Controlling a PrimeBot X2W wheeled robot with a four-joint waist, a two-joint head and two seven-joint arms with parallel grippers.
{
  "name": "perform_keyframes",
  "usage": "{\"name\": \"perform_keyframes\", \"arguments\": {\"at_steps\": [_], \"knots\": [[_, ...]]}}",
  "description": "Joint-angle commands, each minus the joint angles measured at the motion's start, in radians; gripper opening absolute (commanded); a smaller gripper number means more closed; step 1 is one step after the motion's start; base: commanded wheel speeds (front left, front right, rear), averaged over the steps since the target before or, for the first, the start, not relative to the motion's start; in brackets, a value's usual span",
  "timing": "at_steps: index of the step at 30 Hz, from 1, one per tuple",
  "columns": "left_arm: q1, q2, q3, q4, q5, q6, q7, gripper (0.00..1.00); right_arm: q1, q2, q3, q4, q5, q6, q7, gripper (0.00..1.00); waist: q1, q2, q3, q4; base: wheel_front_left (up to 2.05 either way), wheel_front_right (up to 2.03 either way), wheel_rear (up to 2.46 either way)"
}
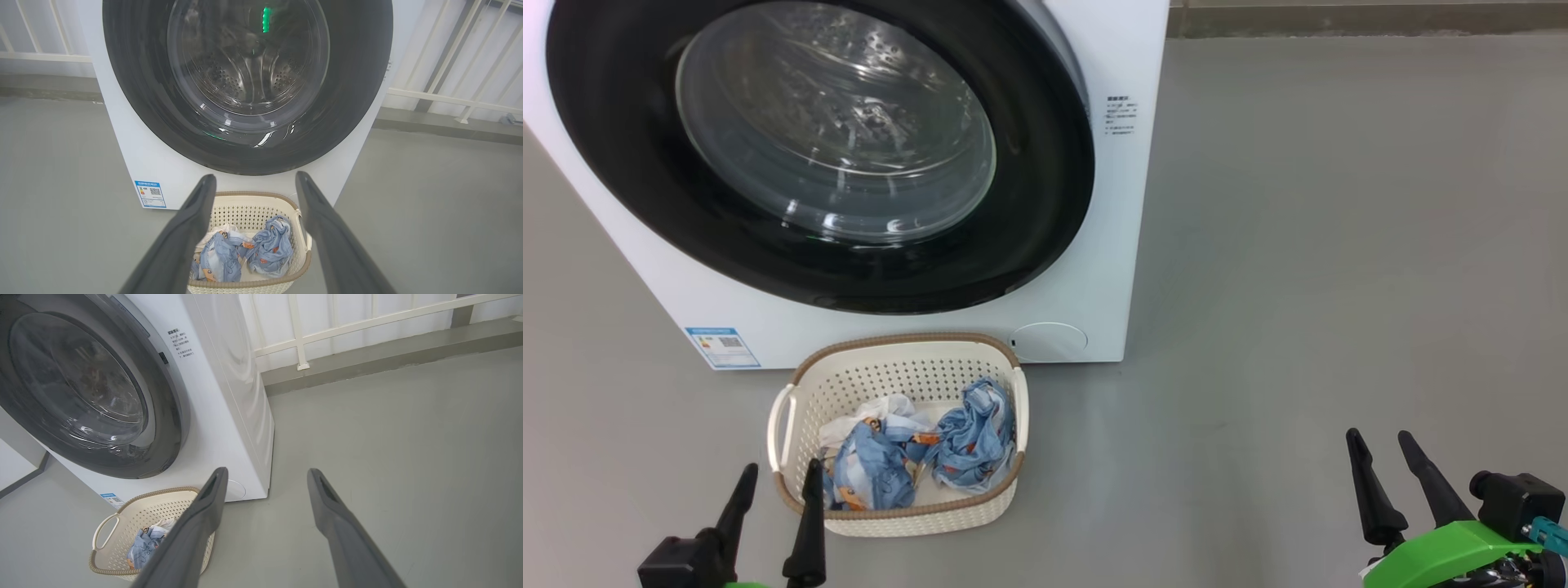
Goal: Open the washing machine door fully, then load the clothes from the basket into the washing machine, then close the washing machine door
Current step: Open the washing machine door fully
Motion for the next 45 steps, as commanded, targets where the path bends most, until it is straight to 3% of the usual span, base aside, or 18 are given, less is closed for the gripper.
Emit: {"name": "perform_keyframes", "arguments": {"at_steps": [1, 9, 10, 12, 13, 21, 31, 40, 45], "knots": [[-0.028, 0.017, 0.031, -0.026, -0.002, -0.002, -0.011, 1.00, -0.030, -0.013, 0.019, -0.026, -0.008, 0.010, -0.013, 1.00, 0.0000, -0.0001, 0.000, 0.000, 0.18, 0.18, -0.36], [-0.025, 0.016, 0.021, -0.029, -0.008, -0.002, -0.011, 1.00, -0.035, -0.005, 0.019, -0.036, 0.000, 0.010, -0.013, 1.00, 0.0000, -0.0001, 0.000, 0.004, 0.02, 0.02, -0.03], [-0.025, 0.016, 0.019, -0.029, -0.009, -0.002, -0.011, 1.00, -0.038, -0.001, 0.019, -0.040, 0.006, 0.010, -0.013, 0.57, 0.0000, -0.0001, 0.000, 0.005, 0.00, 0.00, 0.00], [-0.024, 0.015, 0.013, -0.030, -0.012, -0.002, -0.011, 1.00, -0.045, 0.004, 0.021, -0.050, 0.021, 0.010, -0.013, 0.14, 0.0000, -0.0001, 0.001, 0.008, 0.00, 0.00, 0.00], [-0.025, 0.014, 0.012, -0.031, -0.014, -0.002, -0.011, 1.00, -0.051, 0.006, 0.022, -0.057, 0.029, 0.010, -0.013, 0.00, 0.0000, -0.0001, 0.002, 0.009, 0.00, 0.00, 0.00], [-0.027, 0.006, 0.007, -0.035, -0.027, -0.002, -0.011, 1.00, -0.136, 0.043, 0.022, -0.138, 0.159, 0.010, -0.013, 0.00, 0.0000, -0.0001, 0.012, 0.020, 0.00, 0.00, 0.00], [-0.041, -0.001, -0.010, -0.048, -0.036, -0.002, -0.011, 1.00, -0.308, 0.061, 0.026, -0.210, 0.413, 0.010, -0.013, 0.00, 0.0000, -0.0001, 0.042, 0.047, 0.00, 0.00, 0.00], [-0.076, -0.003, -0.023, -0.056, -0.043, -0.002, -0.011, 1.00, -0.488, 0.008, 0.056, -0.164, 0.775, 0.010, -0.008, 0.00, 0.0000, -0.0001, 0.089, 0.081, 0.00, 0.00, 0.00], [-0.101, -0.004, -0.035, -0.058, -0.050, -0.002, -0.011, 1.00, -0.571, -0.038, 0.087, -0.128, 0.940, 0.010, 0.063, 0.00, 0.0000, -0.0001, 0.120, 0.102, 0.00, 0.00, 0.00]]}}
